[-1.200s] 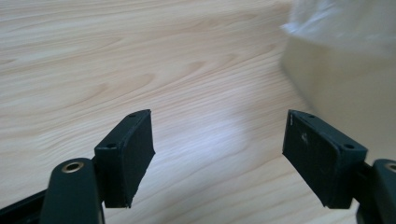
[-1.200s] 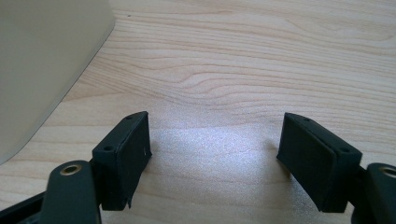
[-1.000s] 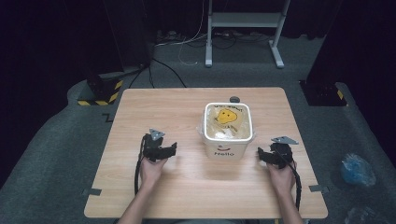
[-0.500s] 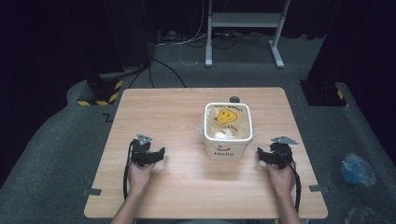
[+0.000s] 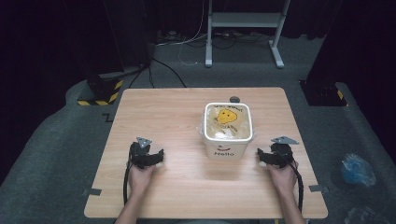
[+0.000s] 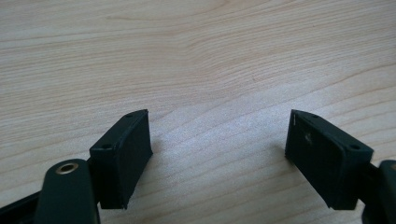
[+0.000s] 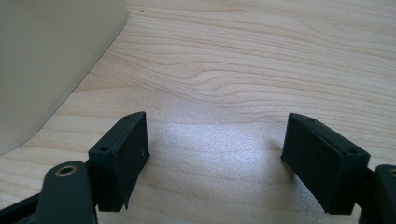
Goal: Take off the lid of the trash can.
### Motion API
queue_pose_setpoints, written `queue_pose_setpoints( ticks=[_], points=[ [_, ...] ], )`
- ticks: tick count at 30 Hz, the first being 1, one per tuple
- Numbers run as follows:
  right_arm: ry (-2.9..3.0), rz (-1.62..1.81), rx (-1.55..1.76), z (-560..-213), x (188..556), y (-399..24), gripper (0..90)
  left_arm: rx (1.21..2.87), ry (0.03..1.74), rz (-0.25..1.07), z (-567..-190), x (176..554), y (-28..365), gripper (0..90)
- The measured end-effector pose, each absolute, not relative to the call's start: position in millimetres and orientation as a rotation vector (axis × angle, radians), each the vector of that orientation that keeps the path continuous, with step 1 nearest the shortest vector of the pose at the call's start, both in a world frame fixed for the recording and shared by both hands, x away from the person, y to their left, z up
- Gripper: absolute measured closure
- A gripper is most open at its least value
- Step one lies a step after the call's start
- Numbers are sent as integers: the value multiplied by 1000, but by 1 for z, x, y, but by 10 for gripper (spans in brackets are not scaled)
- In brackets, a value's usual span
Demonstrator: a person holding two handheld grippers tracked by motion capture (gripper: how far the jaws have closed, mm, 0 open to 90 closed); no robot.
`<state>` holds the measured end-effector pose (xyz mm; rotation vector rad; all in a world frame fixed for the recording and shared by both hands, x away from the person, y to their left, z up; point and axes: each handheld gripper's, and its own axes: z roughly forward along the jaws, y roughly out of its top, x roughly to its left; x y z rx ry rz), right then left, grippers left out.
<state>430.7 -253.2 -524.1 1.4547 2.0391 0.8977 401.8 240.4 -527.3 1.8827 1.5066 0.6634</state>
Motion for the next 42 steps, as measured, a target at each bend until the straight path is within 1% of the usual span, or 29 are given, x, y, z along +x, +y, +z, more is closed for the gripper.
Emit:
queue_pose_setpoints(
  ticks=[5, 9, 10, 12, 14, 15, 18, 27, 30, 42],
  points=[
    [2051, 901, 1441, -524, 432, -255, 230, 1875, 1527, 669, -528, 400, 239, 193],
    [2055, 902, 1432, -524, 433, -256, 237, 1873, 1531, 671, -528, 400, 239, 190],
    [2057, 905, 1427, -524, 433, -256, 254, 1873, 1531, 671, -528, 400, 239, 190],
    [2055, 905, 1427, -524, 434, -256, 260, 1872, 1531, 670, -528, 400, 239, 190],
    [2052, 908, 1429, -523, 434, -257, 302, 1872, 1530, 669, -528, 400, 239, 190],
    [2056, 909, 1430, -522, 433, -258, 365, 1874, 1527, 670, -528, 400, 240, 190],
    [2064, 926, 1437, -521, 434, -259, 386, 1875, 1527, 668, -528, 401, 240, 189],
    [2066, 1013, 1452, -506, 430, -265, 415, 1876, 1526, 667, -528, 401, 240, 188],
    [2054, 1070, 1442, -494, 428, -268, 437, 1876, 1526, 667, -528, 401, 240, 188],
    [2076, 1139, 1422, -479, 423, -259, 477, 1876, 1523, 665, -528, 401, 240, 190]
  ],
)
